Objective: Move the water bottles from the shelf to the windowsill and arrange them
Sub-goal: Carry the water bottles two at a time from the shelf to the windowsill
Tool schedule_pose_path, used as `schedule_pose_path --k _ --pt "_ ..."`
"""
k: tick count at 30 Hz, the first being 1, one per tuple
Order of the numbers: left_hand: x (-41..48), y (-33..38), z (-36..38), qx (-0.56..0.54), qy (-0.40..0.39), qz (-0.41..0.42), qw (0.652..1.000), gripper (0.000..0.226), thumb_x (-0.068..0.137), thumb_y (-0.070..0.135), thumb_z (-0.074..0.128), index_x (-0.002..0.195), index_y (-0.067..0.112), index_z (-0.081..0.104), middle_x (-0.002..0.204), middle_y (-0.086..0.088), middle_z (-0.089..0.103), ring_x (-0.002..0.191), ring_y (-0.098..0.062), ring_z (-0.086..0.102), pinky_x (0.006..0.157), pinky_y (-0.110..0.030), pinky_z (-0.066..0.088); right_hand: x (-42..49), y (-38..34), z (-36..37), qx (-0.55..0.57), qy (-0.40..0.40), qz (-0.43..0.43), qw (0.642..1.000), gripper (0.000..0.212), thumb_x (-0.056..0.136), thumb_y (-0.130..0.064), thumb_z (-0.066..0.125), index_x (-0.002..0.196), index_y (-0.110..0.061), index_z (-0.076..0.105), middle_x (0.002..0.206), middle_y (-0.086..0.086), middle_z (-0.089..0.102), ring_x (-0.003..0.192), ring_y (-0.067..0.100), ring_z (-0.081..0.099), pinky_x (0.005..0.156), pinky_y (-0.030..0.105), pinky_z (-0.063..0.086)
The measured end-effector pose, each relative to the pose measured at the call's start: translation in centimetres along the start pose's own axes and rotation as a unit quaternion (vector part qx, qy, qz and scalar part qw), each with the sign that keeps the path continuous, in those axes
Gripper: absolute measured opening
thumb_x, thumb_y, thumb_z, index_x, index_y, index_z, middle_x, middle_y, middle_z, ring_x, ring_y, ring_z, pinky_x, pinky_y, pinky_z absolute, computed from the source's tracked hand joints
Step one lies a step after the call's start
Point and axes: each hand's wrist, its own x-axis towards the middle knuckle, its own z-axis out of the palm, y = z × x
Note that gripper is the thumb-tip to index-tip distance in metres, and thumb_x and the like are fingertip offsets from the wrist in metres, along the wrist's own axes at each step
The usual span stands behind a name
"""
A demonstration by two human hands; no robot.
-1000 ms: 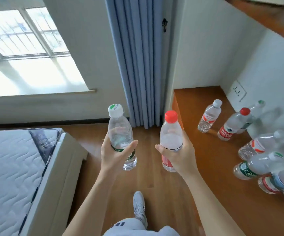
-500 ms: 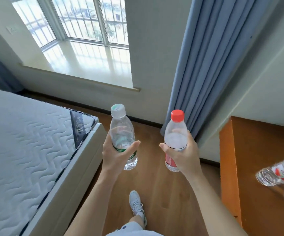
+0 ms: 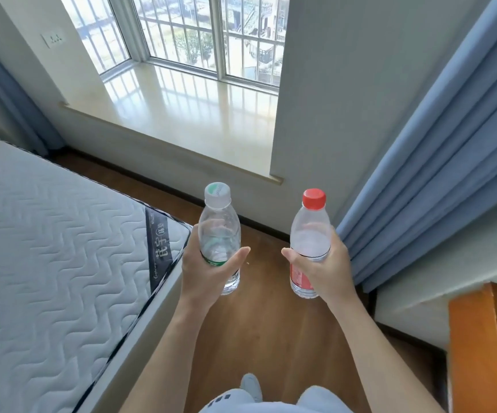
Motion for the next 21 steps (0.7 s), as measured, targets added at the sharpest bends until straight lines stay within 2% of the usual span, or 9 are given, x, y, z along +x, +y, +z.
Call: schedule_pose_path --k 5,9,14,17,21 --pt "4.5 -1.0 0.7 0.008 0.006 -0.015 1.0 0.051 0.065 0.013 0.089 0.1 0.028 0.056 0.091 0.008 0.065 0.081 0.005 0.063 0.065 -0.006 0.047 5.0 0.2 2.6 0.003 -0.021 -0.001 1.0 0.057 0.066 -0.037 0.091 0.113 -0.027 0.061 0.103 -0.012 0.068 0.1 0.006 0.065 0.084 0.024 0.055" --pt "8.7 -2.2 1.5 0.009 0.014 -0.018 1.0 0.051 0.066 0.014 0.088 0.103 0.026 0.056 0.094 0.003 0.064 0.085 0.0 0.064 0.066 -0.008 0.048 9.8 0.8 4.6 -0.018 -0.046 -0.012 0.999 0.061 0.068 -0.039 0.09 0.118 -0.026 0.058 0.109 -0.01 0.065 0.103 0.003 0.062 0.084 0.019 0.054" --pt "15.3 -3.4 3.3 0.018 0.026 -0.015 0.999 0.052 0.066 0.013 0.088 0.106 0.024 0.056 0.097 0.002 0.064 0.087 -0.004 0.064 0.067 -0.01 0.05 17.5 1.5 7.1 -0.003 -0.061 -0.004 0.998 0.08 0.055 -0.065 0.079 0.122 -0.028 0.057 0.113 -0.007 0.065 0.106 0.013 0.064 0.087 0.027 0.057" --pt "19.9 -3.6 4.7 0.039 0.051 -0.005 0.998 0.053 0.066 0.013 0.088 0.105 0.029 0.056 0.096 0.002 0.064 0.088 -0.006 0.064 0.068 -0.01 0.049 23.5 1.5 8.2 -0.002 -0.078 -0.014 0.997 0.078 0.052 -0.067 0.078 0.119 -0.032 0.058 0.113 -0.008 0.066 0.106 0.013 0.064 0.085 0.027 0.058" --pt "26.3 -3.0 6.9 0.046 0.104 -0.019 0.993 0.056 0.067 0.017 0.088 0.104 0.038 0.052 0.098 0.006 0.064 0.089 -0.003 0.064 0.07 -0.013 0.052 32.0 0.5 9.5 0.009 -0.114 -0.024 0.993 0.077 0.052 -0.065 0.081 0.118 -0.032 0.059 0.111 -0.009 0.066 0.104 0.013 0.065 0.087 0.037 0.061"
